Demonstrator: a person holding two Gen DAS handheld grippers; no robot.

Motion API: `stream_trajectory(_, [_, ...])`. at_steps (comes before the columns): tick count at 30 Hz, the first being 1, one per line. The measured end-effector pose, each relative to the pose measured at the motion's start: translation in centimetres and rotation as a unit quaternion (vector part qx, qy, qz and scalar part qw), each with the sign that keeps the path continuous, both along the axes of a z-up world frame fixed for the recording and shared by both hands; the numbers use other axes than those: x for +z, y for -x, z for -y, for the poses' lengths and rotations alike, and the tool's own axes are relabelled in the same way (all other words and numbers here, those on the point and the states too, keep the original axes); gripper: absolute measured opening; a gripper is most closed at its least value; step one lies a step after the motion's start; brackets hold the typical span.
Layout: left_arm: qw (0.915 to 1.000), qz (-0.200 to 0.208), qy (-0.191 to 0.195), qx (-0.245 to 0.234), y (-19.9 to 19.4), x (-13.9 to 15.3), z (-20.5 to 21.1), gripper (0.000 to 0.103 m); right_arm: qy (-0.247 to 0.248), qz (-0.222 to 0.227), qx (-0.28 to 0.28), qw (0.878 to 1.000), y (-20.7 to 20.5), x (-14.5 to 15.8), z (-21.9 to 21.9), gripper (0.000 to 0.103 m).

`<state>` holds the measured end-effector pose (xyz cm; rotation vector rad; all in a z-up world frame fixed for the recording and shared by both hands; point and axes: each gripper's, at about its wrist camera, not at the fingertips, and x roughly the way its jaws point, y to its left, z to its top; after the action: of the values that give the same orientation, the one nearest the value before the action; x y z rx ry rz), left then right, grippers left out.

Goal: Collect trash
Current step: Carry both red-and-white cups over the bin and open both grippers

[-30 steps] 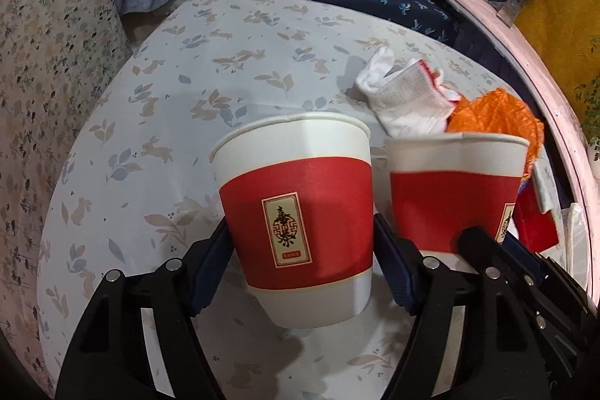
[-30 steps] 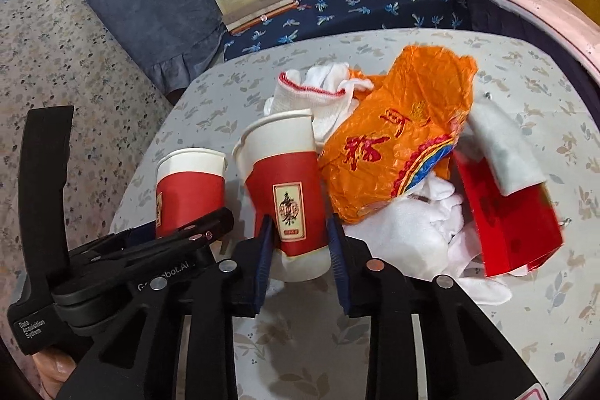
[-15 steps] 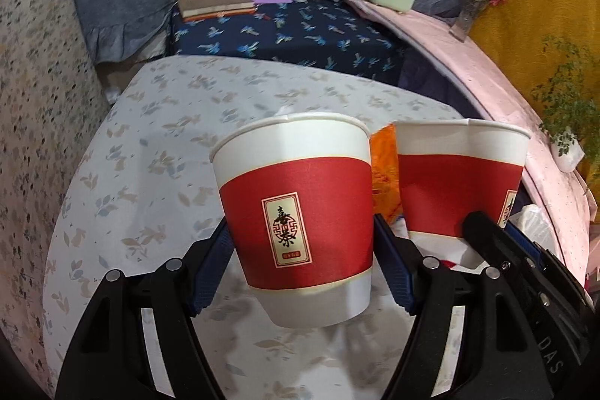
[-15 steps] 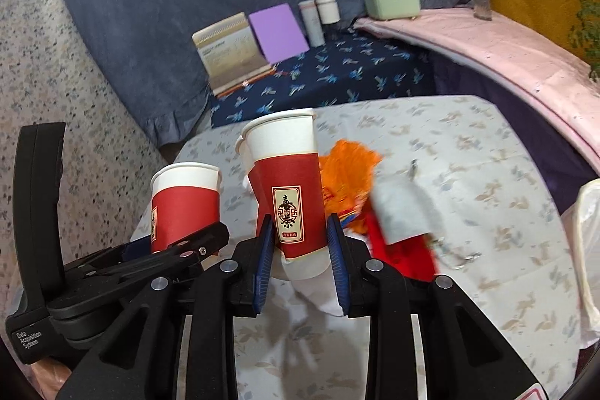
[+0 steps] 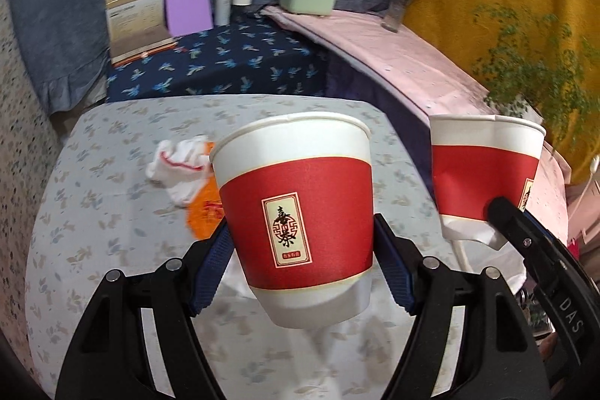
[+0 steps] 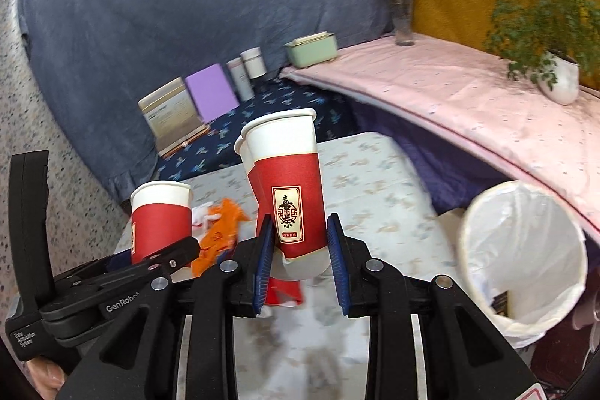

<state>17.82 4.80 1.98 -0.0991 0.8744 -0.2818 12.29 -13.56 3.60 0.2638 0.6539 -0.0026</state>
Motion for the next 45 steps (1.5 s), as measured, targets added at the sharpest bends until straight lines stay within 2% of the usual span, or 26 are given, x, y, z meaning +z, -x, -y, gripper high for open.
stream_trajectory(12, [0.9946, 0.019, -0.011, -0.101, 2.3, 1.0, 12.6, 0.069, 0.024, 0.011, -0.108, 0.994, 5.0, 0.7, 12.0, 0.027])
stream_trajectory(23, [0.9839, 0.024, -0.023, -0.175, 3.7, 0.2, 21.6, 0.069, 0.028, -0.002, -0.173, 0.984, 8.0, -0.7, 19.3, 0.027])
stream_trajectory(30, [0.9772, 0.026, -0.031, -0.208, 3.9, -0.4, 25.4, 0.069, 0.023, -0.011, -0.194, 0.981, 8.6, -1.7, 22.3, 0.027])
stream_trajectory(38, [0.9729, 0.017, -0.038, -0.227, 3.8, -1.7, 28.0, 0.070, 0.023, -0.016, -0.214, 0.976, 8.4, -2.4, 24.1, 0.030])
stream_trajectory(39, [0.9727, 0.017, -0.039, -0.228, 3.8, -1.9, 28.2, 0.073, 0.023, -0.018, -0.217, 0.976, 8.3, -2.5, 24.2, 0.031])
stream_trajectory(40, [0.9729, 0.017, -0.042, -0.227, 3.7, -2.0, 28.4, 0.080, 0.023, -0.018, -0.220, 0.975, 8.3, -2.6, 24.4, 0.035])
stream_trajectory(41, [0.9738, 0.020, -0.042, -0.223, 3.7, -2.1, 28.4, 0.082, 0.023, -0.018, -0.222, 0.975, 8.3, -2.6, 24.5, 0.039])
stream_trajectory(43, [0.9747, 0.023, -0.041, -0.219, 3.6, -2.2, 28.3, 0.084, 0.024, -0.013, -0.226, 0.974, 8.5, -2.5, 24.6, 0.046])
stream_trajectory(45, [0.9751, 0.020, -0.043, -0.216, 3.4, -2.3, 28.3, 0.084, 0.025, -0.011, -0.226, 0.974, 8.6, -2.4, 24.5, 0.046])
